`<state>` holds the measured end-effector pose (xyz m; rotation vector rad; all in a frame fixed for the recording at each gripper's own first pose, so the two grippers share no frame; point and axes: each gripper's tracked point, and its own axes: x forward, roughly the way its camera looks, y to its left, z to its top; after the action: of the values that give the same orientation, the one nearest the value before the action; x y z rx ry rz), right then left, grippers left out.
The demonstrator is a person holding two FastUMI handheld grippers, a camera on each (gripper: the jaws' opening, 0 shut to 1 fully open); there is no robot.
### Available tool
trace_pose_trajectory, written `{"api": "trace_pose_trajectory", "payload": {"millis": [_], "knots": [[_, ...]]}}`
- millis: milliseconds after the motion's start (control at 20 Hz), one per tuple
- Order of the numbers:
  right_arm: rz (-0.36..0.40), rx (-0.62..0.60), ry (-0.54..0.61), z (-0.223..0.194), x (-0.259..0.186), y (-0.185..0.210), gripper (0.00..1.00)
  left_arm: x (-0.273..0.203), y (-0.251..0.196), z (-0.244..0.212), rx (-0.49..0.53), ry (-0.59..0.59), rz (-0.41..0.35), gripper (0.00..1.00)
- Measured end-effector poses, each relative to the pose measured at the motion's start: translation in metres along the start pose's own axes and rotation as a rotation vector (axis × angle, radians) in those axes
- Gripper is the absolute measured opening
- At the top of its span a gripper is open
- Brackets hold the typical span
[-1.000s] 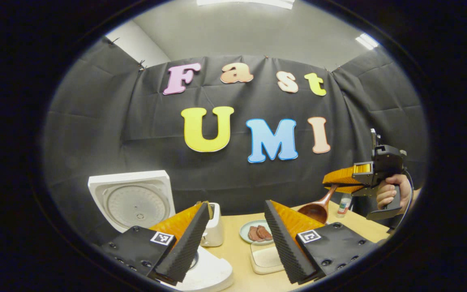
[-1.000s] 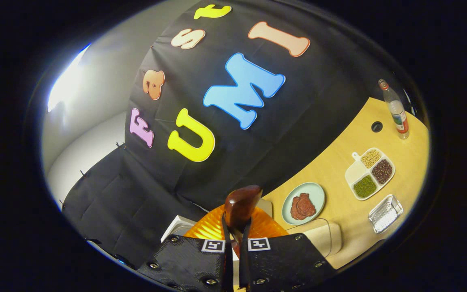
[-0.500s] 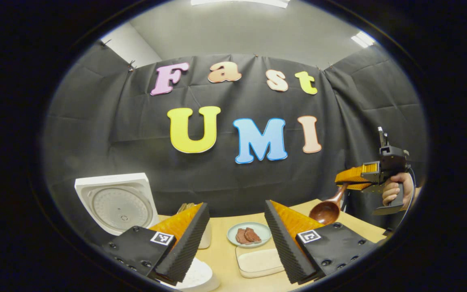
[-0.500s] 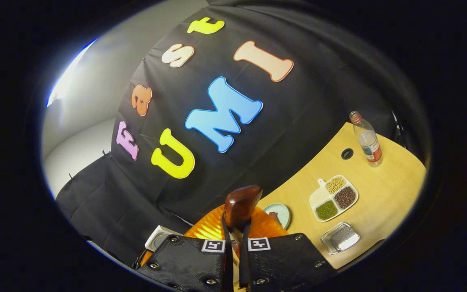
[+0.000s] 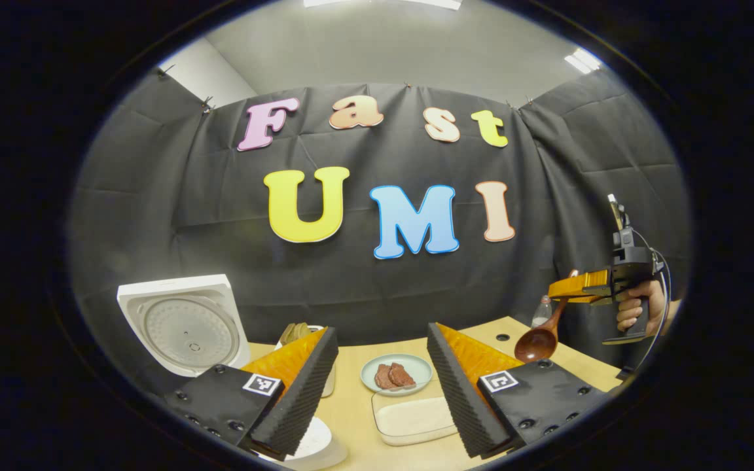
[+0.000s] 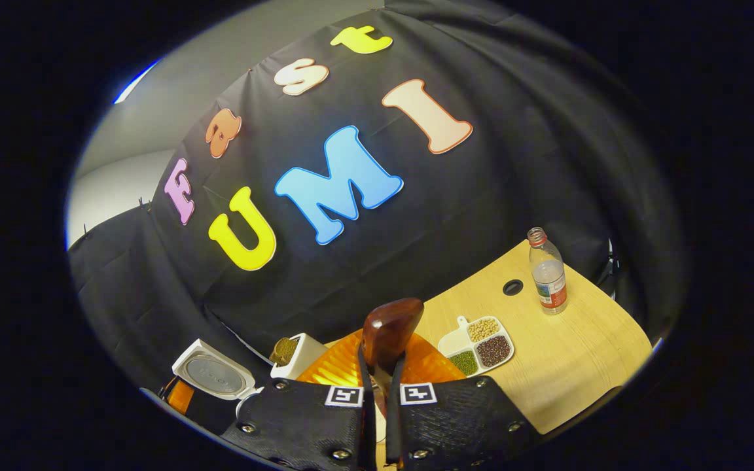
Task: Close the left gripper, press the button to open the rice cooker; take a wooden spoon from the chopstick holder with the right hand, scoop a spoonful of rice and pour it into the rice cooker, then put the wooden spoon back into the chopstick holder.
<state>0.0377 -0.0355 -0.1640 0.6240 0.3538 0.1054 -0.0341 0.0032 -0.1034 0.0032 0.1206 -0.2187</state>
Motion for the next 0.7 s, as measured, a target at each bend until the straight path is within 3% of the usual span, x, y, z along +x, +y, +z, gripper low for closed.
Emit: {"api": "trace_pose_trajectory", "payload": {"millis": [350, 400, 700], "knots": [[-0.101, -0.197, 0.021, -0.009, 0.008, -0.028, 0.06, 0.000, -0.006, -0.005, 0.022, 0.026, 0.002, 0.99], [-0.107, -0.220, 0.029, -0.011, 0.008, -0.029, 0.06, 0.000, -0.007, -0.007, 0.023, 0.031, 0.002, 0.95], [-0.141, -0.272, 0.055, -0.026, 0.019, -0.048, 0.06, -0.003, -0.017, -0.009, 0.049, 0.054, 0.001, 0.95]]}}
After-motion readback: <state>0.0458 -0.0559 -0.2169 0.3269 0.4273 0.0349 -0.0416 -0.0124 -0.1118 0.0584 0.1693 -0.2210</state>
